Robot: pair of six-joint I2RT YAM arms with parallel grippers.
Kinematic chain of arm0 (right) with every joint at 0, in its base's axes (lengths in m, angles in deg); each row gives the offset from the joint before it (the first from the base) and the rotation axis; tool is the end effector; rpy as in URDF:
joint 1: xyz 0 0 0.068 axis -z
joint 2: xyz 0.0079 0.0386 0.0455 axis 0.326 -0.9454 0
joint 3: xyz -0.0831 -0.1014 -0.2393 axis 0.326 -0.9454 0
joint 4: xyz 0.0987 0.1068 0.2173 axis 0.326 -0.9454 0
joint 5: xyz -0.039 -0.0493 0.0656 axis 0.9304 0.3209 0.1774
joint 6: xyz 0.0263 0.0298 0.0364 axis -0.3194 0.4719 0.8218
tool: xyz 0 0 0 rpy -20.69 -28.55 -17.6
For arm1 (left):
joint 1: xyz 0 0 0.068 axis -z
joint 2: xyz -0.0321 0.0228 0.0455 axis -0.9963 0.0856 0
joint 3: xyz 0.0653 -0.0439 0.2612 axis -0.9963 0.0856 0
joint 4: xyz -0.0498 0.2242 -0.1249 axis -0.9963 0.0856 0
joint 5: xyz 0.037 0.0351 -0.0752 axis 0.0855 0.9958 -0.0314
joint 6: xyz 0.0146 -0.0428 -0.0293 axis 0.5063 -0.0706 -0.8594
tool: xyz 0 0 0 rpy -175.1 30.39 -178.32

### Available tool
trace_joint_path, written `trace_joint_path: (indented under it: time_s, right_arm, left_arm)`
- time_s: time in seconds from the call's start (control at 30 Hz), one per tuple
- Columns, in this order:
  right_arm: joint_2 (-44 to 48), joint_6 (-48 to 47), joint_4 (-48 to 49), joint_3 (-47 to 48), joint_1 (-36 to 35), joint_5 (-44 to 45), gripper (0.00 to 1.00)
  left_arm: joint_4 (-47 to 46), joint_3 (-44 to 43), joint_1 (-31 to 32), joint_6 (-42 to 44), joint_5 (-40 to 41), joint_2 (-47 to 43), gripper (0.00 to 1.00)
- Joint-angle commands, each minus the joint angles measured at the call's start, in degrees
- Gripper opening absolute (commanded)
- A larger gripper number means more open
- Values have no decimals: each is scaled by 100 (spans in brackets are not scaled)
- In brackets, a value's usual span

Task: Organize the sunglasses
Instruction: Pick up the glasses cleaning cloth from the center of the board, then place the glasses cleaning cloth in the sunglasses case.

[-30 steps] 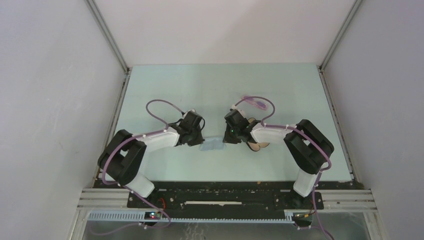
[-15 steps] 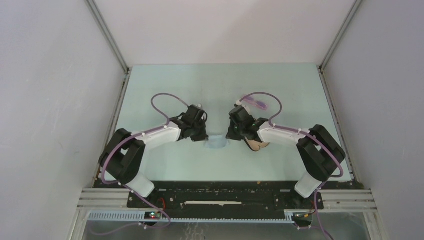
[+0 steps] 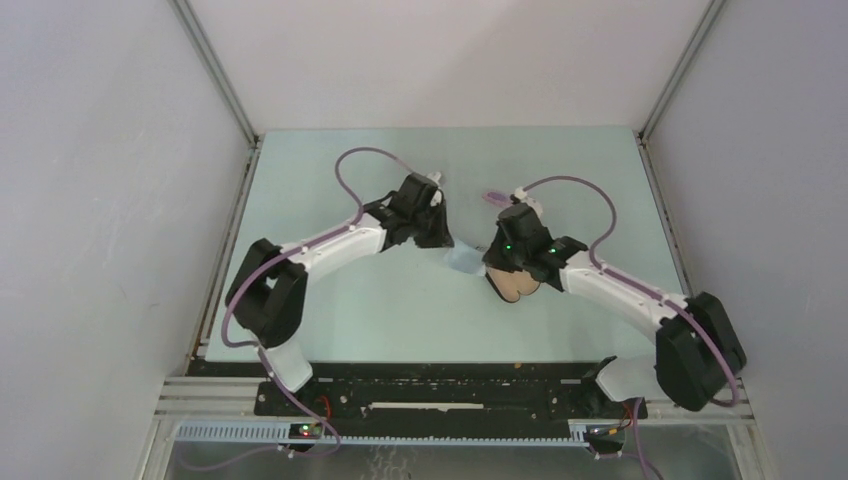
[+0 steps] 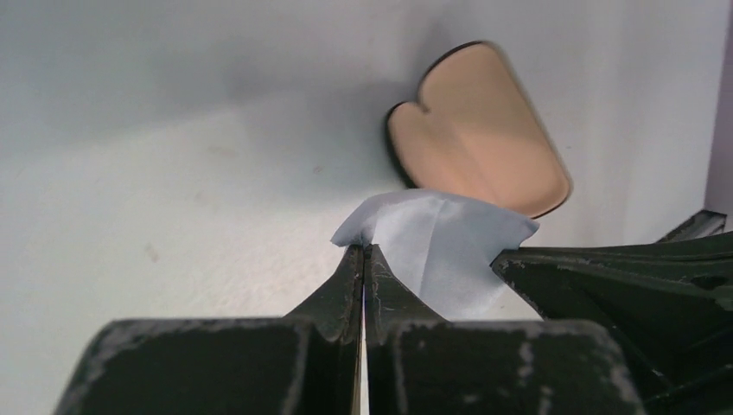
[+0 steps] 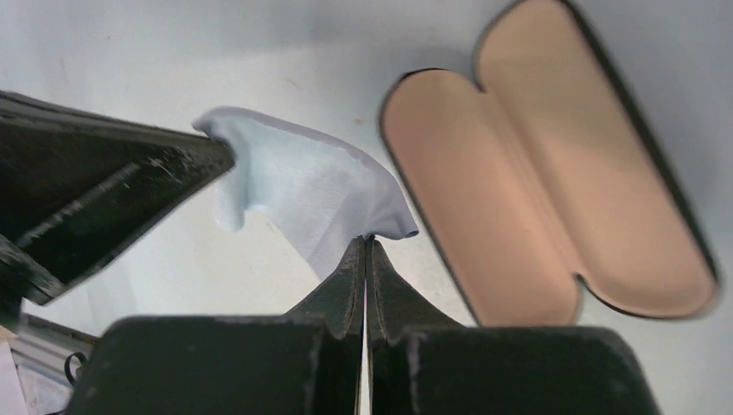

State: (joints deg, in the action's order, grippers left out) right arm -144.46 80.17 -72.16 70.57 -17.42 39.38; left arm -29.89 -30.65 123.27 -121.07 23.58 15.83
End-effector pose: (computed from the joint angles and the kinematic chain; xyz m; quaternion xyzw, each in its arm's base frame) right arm 0.2373 0.1707 0.2319 0.0588 0.9237 0.1979 0.3227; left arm 0.2903 -0.2338 0.2305 0.0417 0.9283 -0.2659 0.2567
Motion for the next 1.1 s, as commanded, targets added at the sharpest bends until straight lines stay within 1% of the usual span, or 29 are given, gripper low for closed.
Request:
trace_joint_path:
  time_s: [0.0, 0.23, 0.33, 0.53, 0.7, 0.87, 1.07]
  right_arm:
    - [713, -112, -388, -363, 311, 260, 0]
    - [1404, -202, -621, -847, 731, 372, 0]
    - [1468, -241, -616, -981, 846, 290, 0]
    - [1389, -254, -533, -1111, 859, 212, 0]
    - [1271, -263, -434, -1108, 859, 41, 0]
    - [1210, -226, -391, -1119, 843, -38, 0]
    - [1050, -159, -193, -1308, 775, -6, 0]
  left_arm:
    - [228, -1135, 250, 439, -325, 472, 0]
    - [518, -2406, 444, 825, -555, 1317, 0]
    - [688, -2845, 498, 1087, -586, 1654, 0]
    - [1084, -3556, 532, 1469, -647, 2253, 0]
    - [1590, -3946, 560, 1817, -576, 2534, 0]
    - [1937, -4125, 563, 2089, -538, 2674, 0]
    - [2076, -4359, 568, 2246, -594, 2866, 0]
